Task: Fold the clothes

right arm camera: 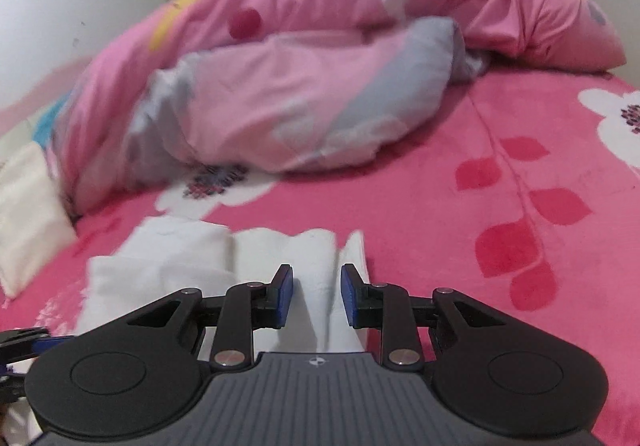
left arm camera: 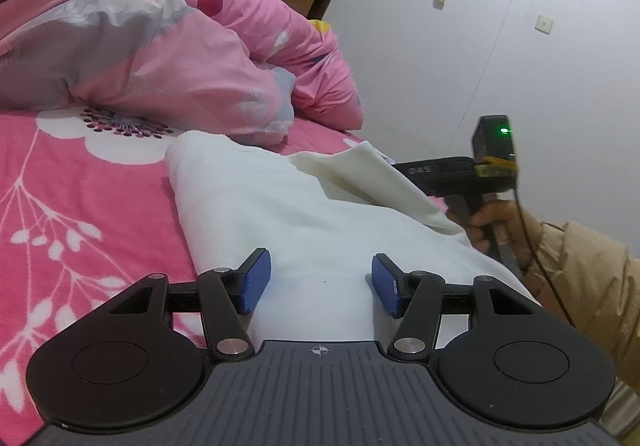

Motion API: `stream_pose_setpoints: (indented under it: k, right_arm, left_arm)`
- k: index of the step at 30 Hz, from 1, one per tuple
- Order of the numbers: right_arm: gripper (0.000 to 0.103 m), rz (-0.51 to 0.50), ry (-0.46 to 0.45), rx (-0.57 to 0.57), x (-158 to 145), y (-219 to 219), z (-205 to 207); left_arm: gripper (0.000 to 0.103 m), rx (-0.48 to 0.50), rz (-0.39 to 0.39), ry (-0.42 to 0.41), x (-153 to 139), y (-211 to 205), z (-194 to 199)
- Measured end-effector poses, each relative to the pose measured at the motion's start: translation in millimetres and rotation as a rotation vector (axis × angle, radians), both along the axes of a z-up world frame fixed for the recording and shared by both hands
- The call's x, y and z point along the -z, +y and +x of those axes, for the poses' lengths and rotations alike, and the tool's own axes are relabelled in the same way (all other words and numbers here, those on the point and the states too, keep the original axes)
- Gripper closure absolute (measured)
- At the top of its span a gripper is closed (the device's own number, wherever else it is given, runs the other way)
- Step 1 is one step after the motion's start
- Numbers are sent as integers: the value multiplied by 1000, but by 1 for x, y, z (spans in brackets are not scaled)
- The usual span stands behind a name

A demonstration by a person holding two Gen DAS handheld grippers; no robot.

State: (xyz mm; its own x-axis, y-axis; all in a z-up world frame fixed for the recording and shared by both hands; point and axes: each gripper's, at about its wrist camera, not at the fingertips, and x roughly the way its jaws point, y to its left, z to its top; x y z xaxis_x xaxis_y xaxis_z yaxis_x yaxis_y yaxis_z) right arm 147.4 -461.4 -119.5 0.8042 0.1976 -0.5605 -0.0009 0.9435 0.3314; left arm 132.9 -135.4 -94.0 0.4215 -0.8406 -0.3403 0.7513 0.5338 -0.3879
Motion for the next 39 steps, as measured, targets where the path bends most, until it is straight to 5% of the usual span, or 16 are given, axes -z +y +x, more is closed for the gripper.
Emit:
stream_pose_setpoints:
  k: [5, 8, 10, 16, 27, 34, 38, 39]
  right_arm:
    - [75, 94, 22, -12, 13, -8, 8]
    - [86, 139, 16, -16, 16, -11, 7]
    - [96, 135, -12, -7, 12, -10, 2]
    - [98, 38, -110, 63, -6, -4, -13]
    - [98, 18, -61, 125, 11, -17, -7]
    - [83, 71, -53, 274, 10, -42, -17]
    - [75, 170, -164, 158, -13, -43, -46]
    - [60, 188, -179, 122, -17, -39, -50]
  left_arm:
    - [47, 2, -9, 6, 1, 1, 1]
    - [47, 0, -10, 6, 0, 1, 1]
    - [47, -4, -6, 3, -2, 0, 0]
    - [47, -23, -16, 30, -8, -2, 4]
    - [47, -30, 24, -4, -8, -12, 6]
    - [47, -30, 18, -3, -5, -12, 7]
    - [47, -30, 13, -3, -4, -11, 7]
    - [47, -30, 12, -3, -4, -11, 7]
